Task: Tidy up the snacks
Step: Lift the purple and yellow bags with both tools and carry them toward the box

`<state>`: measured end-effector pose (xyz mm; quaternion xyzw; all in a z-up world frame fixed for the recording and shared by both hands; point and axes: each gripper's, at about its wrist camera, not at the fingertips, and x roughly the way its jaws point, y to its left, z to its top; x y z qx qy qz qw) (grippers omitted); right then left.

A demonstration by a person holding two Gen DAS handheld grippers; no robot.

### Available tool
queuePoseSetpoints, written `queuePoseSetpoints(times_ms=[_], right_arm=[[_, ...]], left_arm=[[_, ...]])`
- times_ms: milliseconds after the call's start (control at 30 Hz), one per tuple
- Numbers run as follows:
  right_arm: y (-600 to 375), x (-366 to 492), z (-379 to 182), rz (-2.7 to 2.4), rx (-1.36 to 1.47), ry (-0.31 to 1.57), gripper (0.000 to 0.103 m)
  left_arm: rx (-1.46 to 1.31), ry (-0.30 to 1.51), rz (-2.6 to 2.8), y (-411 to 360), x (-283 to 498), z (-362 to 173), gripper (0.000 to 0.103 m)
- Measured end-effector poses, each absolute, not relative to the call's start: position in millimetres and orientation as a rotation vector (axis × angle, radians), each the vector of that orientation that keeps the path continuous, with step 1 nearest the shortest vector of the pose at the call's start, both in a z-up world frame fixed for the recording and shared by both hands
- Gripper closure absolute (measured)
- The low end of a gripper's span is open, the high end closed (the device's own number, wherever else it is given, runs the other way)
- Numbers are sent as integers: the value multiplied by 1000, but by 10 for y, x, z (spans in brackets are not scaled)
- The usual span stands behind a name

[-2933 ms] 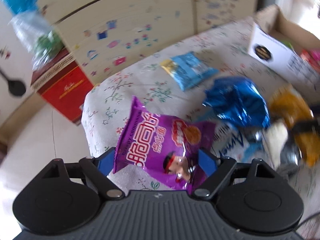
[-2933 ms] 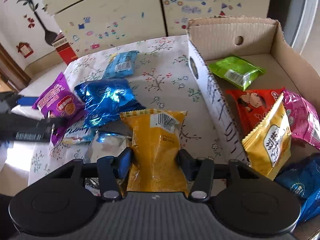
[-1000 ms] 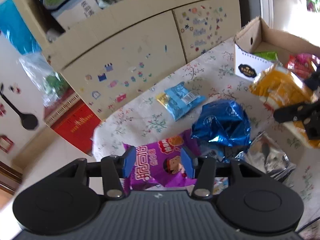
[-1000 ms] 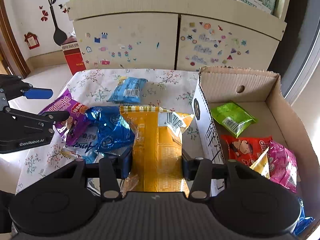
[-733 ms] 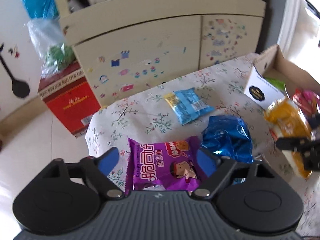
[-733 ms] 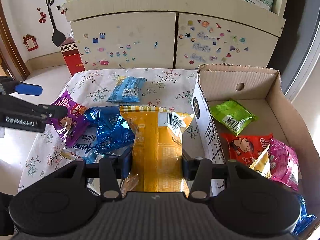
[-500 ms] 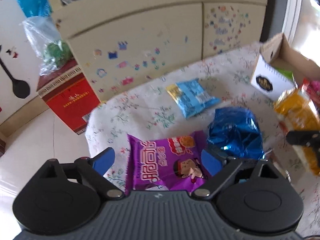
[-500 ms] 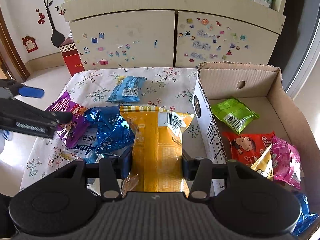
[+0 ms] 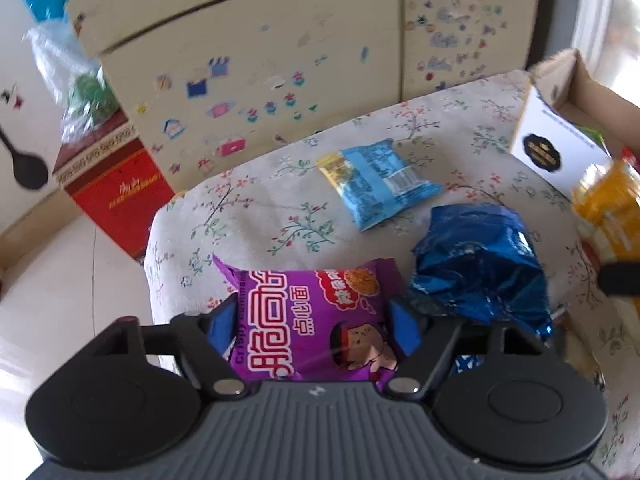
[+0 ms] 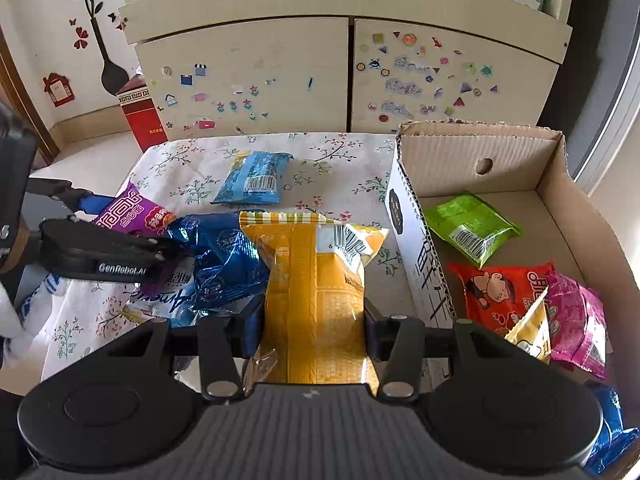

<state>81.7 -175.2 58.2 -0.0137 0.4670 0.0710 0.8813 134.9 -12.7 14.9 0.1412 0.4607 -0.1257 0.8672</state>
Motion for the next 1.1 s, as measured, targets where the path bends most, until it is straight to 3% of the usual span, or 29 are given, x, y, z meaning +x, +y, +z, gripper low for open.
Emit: queuePoseSetpoints(times_ms=[433, 767, 1100], right_arm=[[-1738, 763, 726, 175, -9, 924, 49], [-1812, 735, 899, 174, 11, 871, 49], [-1934, 704, 1018, 155, 26, 832, 49]], left_arm=[[294, 885, -241, 10, 1091, 500, 29], [348, 706, -271, -258, 955, 972, 29], [352, 669, -300, -531, 917, 1067, 29]])
